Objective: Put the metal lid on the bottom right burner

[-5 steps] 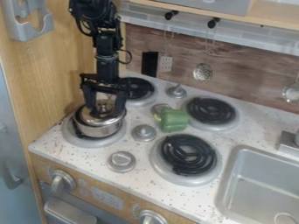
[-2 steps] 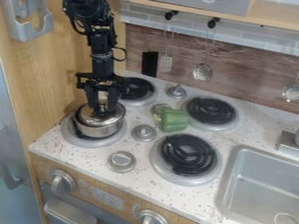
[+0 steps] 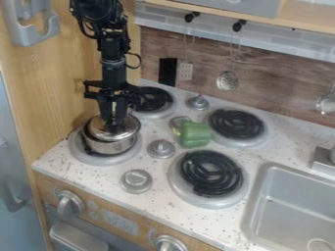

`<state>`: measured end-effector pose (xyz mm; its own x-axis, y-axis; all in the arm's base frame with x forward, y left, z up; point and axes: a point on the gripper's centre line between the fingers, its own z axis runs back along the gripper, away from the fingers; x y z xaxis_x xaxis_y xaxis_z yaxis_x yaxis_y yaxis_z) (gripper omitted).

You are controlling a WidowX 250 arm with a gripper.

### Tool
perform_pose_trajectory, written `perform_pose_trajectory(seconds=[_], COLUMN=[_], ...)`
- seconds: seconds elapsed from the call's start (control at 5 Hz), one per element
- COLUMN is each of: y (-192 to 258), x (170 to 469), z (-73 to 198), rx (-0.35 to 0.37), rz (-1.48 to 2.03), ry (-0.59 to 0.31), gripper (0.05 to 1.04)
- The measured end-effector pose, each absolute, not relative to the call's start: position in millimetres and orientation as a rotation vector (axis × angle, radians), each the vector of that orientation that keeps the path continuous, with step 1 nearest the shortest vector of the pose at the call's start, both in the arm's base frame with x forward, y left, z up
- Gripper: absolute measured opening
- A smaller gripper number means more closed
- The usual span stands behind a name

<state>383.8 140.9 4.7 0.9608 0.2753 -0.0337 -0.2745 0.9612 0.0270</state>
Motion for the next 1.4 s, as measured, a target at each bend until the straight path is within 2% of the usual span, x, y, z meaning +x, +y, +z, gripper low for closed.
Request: perform_pose_trajectory(seconds=[0.2, 0.4, 0.6, 1.4], y=[127, 105, 69, -21], x=[380, 383, 390, 381], z=[30, 70, 73, 2], rx=[0.019, -0.003, -0.022, -0.002], rz=[0.241, 0.196, 0.087, -0.265], ry=[-0.02, -0.121, -0.126, 0.066], gripper=[0.241, 0.241, 0.241, 0.24])
